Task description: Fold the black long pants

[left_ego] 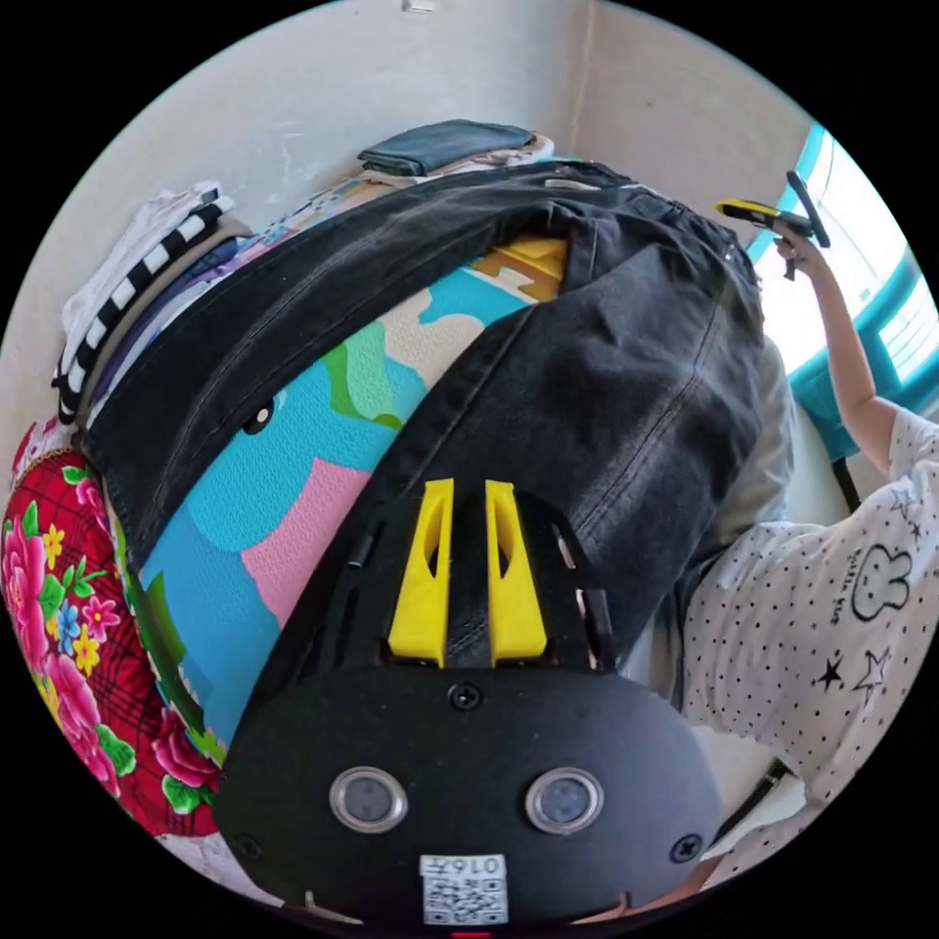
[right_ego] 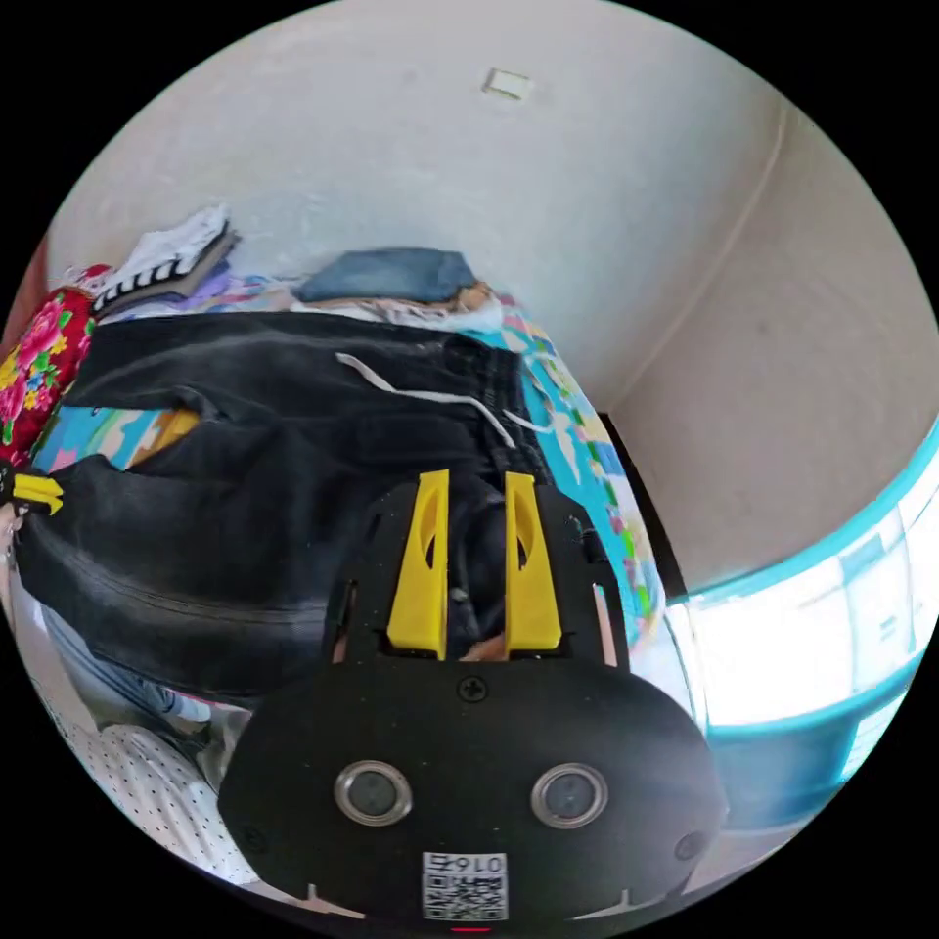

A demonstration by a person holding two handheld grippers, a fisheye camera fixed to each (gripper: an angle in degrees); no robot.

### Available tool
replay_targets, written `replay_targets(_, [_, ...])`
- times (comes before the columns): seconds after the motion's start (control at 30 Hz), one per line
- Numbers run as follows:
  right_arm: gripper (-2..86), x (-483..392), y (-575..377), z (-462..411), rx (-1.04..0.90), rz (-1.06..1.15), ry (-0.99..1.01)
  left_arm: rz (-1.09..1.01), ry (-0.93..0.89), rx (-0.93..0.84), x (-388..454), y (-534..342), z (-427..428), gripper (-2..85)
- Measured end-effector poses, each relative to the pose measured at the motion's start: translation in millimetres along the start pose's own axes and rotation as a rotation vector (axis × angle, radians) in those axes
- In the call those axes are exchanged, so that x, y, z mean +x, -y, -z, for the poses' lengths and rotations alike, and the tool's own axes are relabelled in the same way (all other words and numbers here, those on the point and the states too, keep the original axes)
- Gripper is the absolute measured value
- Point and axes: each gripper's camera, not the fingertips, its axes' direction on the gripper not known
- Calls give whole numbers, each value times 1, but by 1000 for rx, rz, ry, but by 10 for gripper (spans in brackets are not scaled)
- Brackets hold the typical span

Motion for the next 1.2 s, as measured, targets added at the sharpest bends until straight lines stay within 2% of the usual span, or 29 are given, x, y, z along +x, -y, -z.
replay_targets(0.1, [81,68,-20,-31,-120,-76,17,21,-15,-21,11,22,-5,46])
replay_targets(0.2, [75,80,-33,-56,-173,-36,124,37,-17,-25,19,38,-10,41])
replay_targets(0.33, [53,55,-39,-89,-123,23,-105,31,-7,-57,28,52,-5,33])
replay_targets(0.43, [43,44,-13,-106,-182,34,-202,39,-16,-75,27,64,-2,15])
replay_targets(0.5, [40,46,4,-117,-213,19,-209,59,-4,-81,23,75,0,1])
replay_targets(0.53, [38,51,15,-124,-229,5,-205,51,74,-89,23,83,1,-5])
replay_targets(0.63, [32,62,33,-134,-272,-20,-172,20,33,-132,21,99,5,-8])
replay_targets(0.77, [18,62,28,-126,-287,7,-112,-99,83,-150,48,82,22,-9])
replay_targets(0.87, [12,61,7,-107,-225,-14,-53,-168,118,-122,69,52,42,-10])
replay_targets(1.0, [9,45,-2,-82,-246,-2,9,-191,67,-125,77,20,69,-10])
replay_targets(1.1, [8,16,13,-57,-263,-17,6,-123,29,-69,65,-2,95,-10])
replay_targets(1.17, [8,-25,26,-19,-120,34,-13,9,25,20,43,-21,125,-10])
replay_targets(1.2, [11,-61,34,8,-11,109,59,47,23,55,37,-27,135,-10])
